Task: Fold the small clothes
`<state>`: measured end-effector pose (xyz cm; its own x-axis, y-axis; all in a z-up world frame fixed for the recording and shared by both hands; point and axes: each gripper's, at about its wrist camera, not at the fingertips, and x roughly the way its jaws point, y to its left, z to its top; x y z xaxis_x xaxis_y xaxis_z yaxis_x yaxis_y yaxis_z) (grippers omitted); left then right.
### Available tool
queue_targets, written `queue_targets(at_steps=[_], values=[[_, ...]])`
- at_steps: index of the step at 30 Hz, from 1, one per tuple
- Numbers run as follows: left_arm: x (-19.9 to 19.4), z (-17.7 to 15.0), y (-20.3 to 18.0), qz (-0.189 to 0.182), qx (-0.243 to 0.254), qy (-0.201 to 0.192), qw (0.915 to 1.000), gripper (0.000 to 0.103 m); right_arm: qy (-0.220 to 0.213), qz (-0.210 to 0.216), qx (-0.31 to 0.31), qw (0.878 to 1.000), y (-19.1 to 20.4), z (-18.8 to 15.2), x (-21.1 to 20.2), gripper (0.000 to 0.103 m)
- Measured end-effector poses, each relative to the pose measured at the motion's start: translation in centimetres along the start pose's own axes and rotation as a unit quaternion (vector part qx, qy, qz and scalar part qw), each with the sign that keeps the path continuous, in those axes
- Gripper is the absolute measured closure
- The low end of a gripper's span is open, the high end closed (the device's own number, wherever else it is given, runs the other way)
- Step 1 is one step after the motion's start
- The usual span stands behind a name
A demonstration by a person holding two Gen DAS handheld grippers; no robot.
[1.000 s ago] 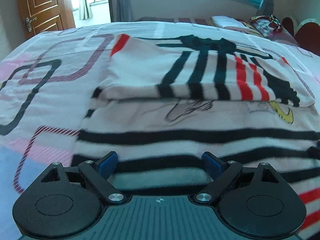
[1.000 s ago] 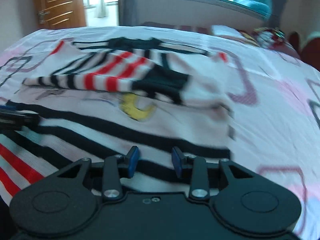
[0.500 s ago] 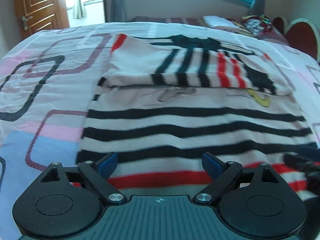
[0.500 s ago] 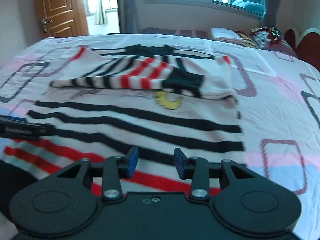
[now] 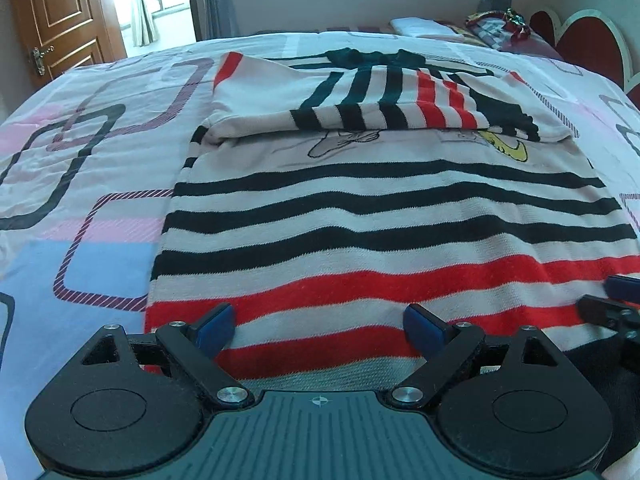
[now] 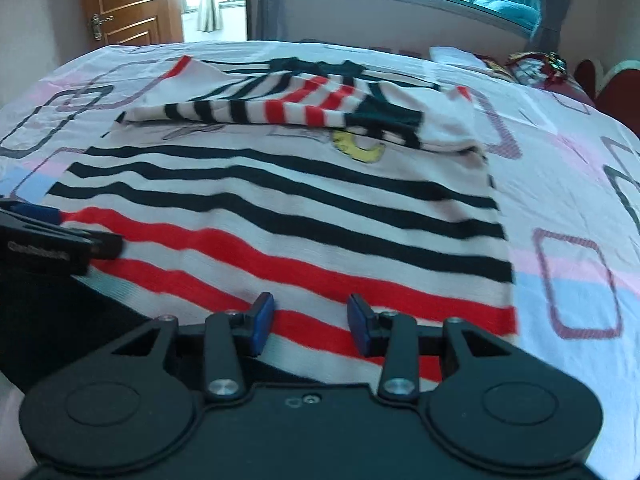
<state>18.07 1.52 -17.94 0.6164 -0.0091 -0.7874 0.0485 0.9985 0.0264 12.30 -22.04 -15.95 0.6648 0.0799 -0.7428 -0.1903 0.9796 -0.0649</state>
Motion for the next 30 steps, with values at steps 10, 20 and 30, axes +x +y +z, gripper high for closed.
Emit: queue_targets(at_steps=[10,20,30], values=[[-0.6,-0.7,0.1,0.006,-0.001,0.0,1.0,0.012,-0.005,-0.018,0.02,1.0,-2.0,-1.7,-1.3,0.06],[-2.8,-2.2,-0.2,-0.01,-0.001,0.009,0.9999,0.012,-0.017,-0.003,0.025,1.0,0.3,-1.9,-2.9,0.059],[-3.4,-3.5,0.2,-0.011,0.004,0.014,0.9998,0.012,-0.01,0.008,-0.008,1.0,2.8,-3.0,-2.7,0.052]])
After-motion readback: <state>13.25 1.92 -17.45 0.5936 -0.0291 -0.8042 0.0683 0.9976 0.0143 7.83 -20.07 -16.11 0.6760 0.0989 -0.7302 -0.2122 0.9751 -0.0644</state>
